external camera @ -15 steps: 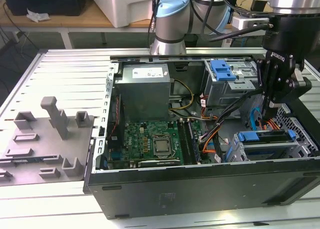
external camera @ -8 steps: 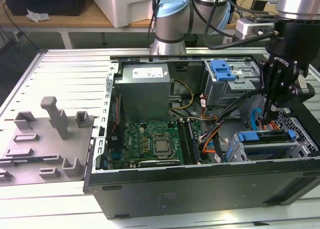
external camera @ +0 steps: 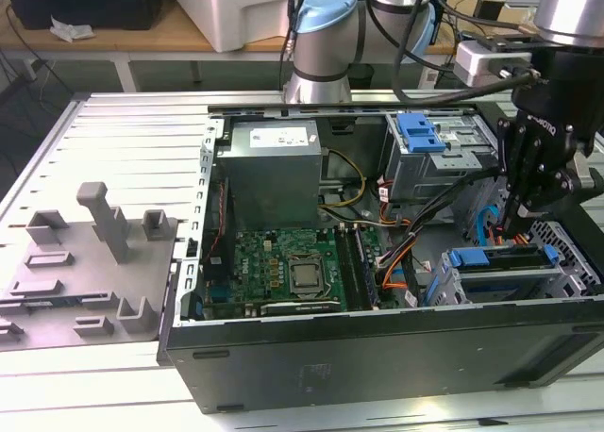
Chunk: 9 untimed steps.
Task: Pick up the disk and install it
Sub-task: 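Insert the second disk wire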
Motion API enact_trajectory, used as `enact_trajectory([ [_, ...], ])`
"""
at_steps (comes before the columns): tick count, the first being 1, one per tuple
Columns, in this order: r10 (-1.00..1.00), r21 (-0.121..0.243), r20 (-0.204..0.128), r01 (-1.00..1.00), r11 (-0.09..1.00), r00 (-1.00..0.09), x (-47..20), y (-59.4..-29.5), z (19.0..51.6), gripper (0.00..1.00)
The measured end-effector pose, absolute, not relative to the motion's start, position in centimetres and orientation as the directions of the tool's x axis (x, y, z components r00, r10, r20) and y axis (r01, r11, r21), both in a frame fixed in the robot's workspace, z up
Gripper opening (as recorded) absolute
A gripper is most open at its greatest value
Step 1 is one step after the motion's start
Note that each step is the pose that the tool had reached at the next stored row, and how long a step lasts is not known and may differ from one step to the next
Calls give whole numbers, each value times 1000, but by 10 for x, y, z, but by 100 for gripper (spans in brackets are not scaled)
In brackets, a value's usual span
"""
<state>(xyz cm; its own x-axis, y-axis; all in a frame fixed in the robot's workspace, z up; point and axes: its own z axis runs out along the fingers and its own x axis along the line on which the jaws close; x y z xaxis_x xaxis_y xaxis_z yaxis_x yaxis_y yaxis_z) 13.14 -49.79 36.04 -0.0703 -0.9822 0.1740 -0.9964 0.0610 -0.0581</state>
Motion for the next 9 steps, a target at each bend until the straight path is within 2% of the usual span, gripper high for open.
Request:
enact_trajectory([
  [9,-988,-56,134,-996,63,-70,132,-508,359,16],
])
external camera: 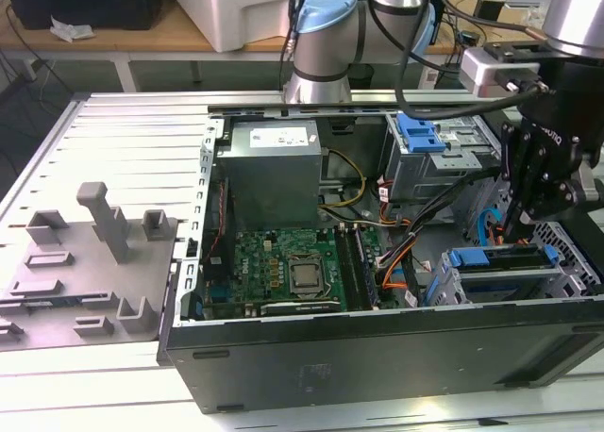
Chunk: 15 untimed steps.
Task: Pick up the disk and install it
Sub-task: 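Insert the second disk wire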
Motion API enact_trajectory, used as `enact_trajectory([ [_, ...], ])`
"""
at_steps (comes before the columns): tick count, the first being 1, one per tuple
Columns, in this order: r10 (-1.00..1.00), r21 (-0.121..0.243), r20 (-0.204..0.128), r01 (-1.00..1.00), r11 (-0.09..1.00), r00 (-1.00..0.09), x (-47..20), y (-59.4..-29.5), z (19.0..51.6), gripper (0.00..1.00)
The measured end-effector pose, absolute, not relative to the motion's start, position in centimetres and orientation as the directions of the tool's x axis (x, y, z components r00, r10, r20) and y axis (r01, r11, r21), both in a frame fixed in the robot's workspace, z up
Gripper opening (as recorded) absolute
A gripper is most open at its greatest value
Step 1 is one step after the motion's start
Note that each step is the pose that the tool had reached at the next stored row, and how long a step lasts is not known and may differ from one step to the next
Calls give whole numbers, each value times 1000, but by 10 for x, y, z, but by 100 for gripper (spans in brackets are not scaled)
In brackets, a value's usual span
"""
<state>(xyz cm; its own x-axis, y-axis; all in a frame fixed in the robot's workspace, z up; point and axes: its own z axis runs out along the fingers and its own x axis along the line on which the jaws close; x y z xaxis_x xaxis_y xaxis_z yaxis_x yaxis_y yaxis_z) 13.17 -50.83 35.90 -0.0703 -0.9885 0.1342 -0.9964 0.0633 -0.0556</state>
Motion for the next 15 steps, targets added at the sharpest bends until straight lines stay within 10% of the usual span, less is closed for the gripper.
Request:
enact_trajectory([
  [15,-994,-52,86,-996,66,-70,133,-515,354,16],
])
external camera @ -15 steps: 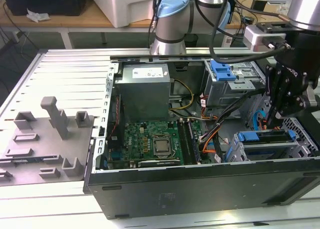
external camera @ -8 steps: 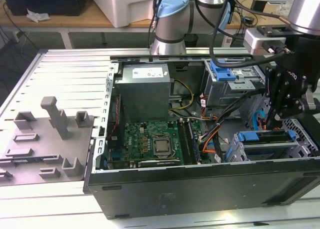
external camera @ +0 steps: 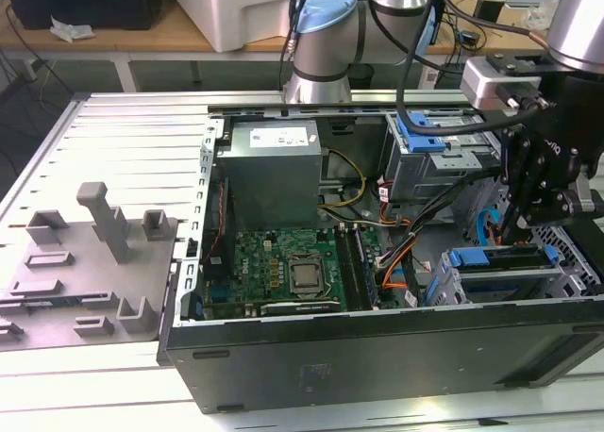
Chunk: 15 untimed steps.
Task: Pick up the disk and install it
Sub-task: 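Insert the second disk wire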
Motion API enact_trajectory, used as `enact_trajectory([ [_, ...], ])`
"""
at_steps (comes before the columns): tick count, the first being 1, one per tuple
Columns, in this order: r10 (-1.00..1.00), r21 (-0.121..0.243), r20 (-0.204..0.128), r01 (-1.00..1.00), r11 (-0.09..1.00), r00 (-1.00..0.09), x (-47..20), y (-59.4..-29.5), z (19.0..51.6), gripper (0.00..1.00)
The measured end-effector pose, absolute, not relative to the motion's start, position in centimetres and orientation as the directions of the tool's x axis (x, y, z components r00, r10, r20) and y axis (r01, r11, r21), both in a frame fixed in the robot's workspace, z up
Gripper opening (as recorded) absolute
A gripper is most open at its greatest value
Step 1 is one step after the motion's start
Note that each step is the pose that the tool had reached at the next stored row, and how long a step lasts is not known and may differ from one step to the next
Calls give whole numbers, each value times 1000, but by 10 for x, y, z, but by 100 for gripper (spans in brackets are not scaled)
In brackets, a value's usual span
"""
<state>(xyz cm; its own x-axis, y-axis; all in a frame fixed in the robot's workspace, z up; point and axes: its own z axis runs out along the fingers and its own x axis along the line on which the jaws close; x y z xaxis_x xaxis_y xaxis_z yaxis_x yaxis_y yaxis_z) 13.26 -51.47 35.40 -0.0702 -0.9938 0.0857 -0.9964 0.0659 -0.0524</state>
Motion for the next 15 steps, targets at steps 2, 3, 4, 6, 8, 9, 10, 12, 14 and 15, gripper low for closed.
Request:
enact_trajectory([
  [2,-994,-52,80,-996,66,-70,133,-516,354,16],
  [3,-994,-52,78,-996,66,-70,133,-517,353,16],
  [4,-995,-52,76,-996,67,-70,134,-517,353,16],
  [6,-995,-52,74,-996,67,-70,134,-518,353,16],
  [8,-995,-52,74,-996,67,-70,134,-518,353,16],
  [9,-995,-52,74,-996,67,-70,134,-518,353,16],
  [10,-995,-52,74,-996,67,-70,134,-518,353,16],
  [12,-995,-52,74,-996,67,-70,134,-518,353,16],
  [14,-995,-52,74,-996,67,-70,134,-518,353,16],
  [15,-995,-52,74,-996,66,-70,134,-518,353,16],
])
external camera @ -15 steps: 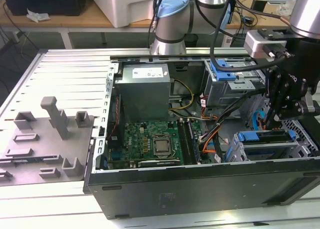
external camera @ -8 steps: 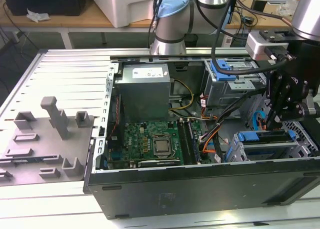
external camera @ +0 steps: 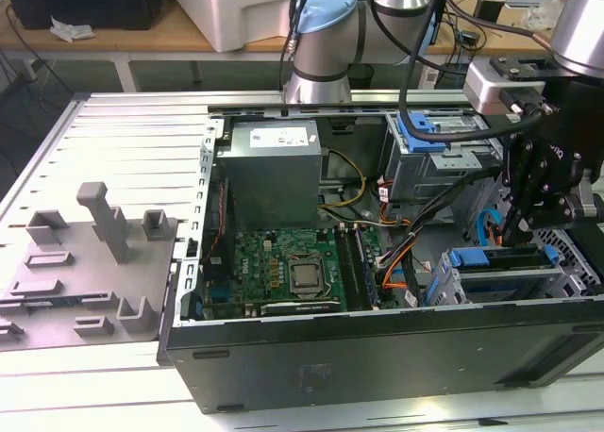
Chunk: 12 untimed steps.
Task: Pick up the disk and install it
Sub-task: 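Insert the second disk wire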
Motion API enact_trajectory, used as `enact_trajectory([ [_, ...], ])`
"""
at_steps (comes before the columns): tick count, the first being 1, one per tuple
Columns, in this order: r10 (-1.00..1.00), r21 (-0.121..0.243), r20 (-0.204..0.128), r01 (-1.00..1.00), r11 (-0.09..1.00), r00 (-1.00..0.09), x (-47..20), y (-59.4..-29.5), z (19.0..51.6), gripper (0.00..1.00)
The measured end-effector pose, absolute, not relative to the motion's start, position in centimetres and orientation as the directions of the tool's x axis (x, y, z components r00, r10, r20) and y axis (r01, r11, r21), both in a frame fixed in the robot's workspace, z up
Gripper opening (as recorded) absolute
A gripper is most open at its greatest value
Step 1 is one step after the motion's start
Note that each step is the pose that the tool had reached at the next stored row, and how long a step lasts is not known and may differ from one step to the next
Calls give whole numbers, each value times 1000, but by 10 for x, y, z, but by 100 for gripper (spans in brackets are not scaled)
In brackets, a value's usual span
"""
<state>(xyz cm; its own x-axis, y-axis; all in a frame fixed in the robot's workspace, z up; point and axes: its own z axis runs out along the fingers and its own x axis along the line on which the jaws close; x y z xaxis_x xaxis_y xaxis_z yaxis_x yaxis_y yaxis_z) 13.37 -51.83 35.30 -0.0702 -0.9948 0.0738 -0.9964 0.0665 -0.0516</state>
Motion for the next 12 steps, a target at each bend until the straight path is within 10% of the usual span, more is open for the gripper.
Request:
enact_trajectory([
  [12,-995,-51,74,-996,67,-70,134,-520,352,16],
])
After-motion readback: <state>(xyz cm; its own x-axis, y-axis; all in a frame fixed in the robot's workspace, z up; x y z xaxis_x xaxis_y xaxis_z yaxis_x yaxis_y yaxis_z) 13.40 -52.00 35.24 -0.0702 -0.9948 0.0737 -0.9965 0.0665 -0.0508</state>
